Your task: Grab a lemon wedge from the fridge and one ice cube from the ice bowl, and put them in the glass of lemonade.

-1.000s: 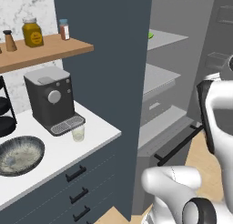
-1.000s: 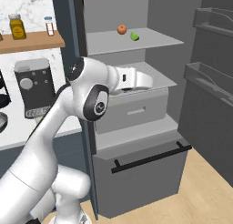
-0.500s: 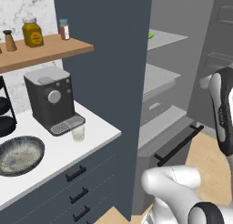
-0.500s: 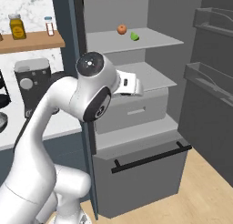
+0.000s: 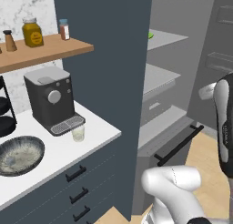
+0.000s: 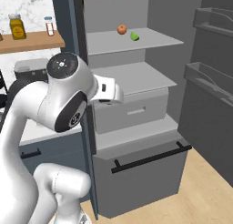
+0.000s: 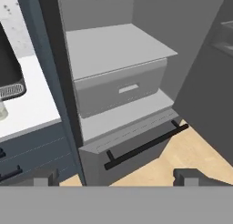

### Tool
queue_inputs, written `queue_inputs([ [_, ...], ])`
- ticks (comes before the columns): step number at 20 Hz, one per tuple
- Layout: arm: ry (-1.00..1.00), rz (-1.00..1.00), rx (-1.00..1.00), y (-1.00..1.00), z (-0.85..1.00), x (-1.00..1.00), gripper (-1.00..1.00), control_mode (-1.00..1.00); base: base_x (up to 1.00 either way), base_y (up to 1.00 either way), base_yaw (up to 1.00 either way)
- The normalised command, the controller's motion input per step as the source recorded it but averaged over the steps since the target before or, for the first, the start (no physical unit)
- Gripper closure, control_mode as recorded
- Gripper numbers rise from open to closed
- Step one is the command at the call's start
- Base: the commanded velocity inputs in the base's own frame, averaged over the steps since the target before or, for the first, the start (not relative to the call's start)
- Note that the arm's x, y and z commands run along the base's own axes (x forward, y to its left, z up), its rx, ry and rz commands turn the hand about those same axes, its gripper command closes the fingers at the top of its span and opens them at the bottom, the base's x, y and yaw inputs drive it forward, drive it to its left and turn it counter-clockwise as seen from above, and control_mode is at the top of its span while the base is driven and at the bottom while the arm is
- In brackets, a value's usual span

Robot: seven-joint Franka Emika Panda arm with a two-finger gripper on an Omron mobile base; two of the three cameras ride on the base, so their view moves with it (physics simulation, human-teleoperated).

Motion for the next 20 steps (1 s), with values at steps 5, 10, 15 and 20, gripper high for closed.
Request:
queue_inputs([
  [5,0.03,-0.01,0.0,0.43,0.0,0.02,-1.0,-1.0,0.0,0.0,0.0],
  [10,0.01,-0.12,0.0,0.32,-0.06,0.05,-1.0,-1.0,0.0,0.0,0.0],
  [15,0.01,-0.08,0.0,0.04,-0.15,0.01,-1.0,-1.0,0.0,0.0,0.0],
  [20,0.03,-0.01,0.0,-0.06,-0.21,-0.02,-1.0,-1.0,0.0,0.0,0.0],
])
